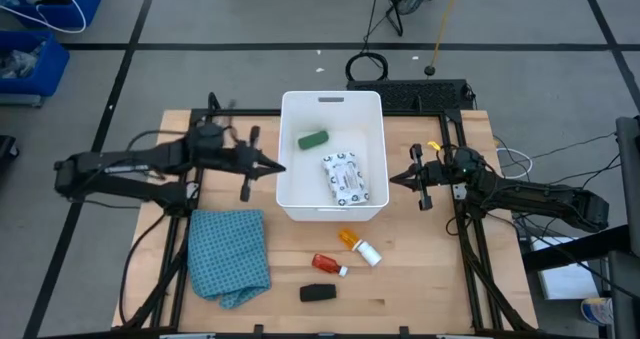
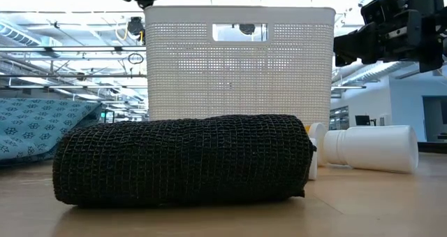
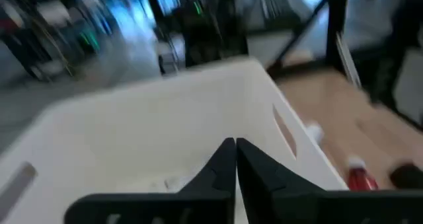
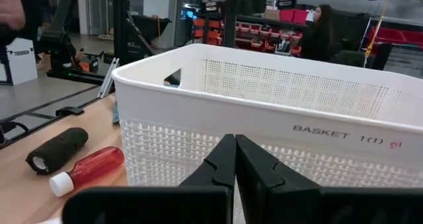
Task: Pick & place medical supplies in basket/bin
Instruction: Put the white pill bottle into the white bin
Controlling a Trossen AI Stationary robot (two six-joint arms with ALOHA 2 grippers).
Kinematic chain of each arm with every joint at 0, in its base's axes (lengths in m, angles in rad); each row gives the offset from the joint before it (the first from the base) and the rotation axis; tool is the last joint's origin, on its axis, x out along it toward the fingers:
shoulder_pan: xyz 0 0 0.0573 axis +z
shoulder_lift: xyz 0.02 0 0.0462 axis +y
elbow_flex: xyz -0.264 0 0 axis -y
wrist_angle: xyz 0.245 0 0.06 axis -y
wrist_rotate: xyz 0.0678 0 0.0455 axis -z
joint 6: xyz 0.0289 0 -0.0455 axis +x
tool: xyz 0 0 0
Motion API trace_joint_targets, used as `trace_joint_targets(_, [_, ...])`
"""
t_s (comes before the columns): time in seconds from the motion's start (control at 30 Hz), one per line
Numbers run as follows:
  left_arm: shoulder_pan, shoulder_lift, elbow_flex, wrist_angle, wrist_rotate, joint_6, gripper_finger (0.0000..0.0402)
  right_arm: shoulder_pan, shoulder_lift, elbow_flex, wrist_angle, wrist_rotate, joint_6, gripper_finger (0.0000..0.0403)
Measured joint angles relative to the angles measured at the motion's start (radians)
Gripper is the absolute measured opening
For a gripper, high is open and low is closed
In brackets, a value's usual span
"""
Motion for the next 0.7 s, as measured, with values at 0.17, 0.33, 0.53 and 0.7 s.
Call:
trace_joint_targets(0.17, [-0.019,-0.149,-0.222,0.179,-0.021,-0.062,0.0004,0.000,0.000,0.000,0.006,0.000,0.000,0.0000])
trace_joint_targets(0.33, [-0.075,-0.215,-0.442,0.472,-0.112,-0.063,0.0003,0.000,0.000,0.000,-0.001,0.000,0.000,0.0000])
trace_joint_targets(0.53, [-0.083,-0.215,-0.549,0.589,-0.182,-0.128,0.0002,0.000,0.000,0.000,-0.022,0.000,0.000,0.0000])
trace_joint_targets(0.7, [-0.114,-0.215,-0.592,0.593,-0.285,-0.180,0.0001,0.000,0.000,0.000,-0.006,0.000,-0.025,0.0000])
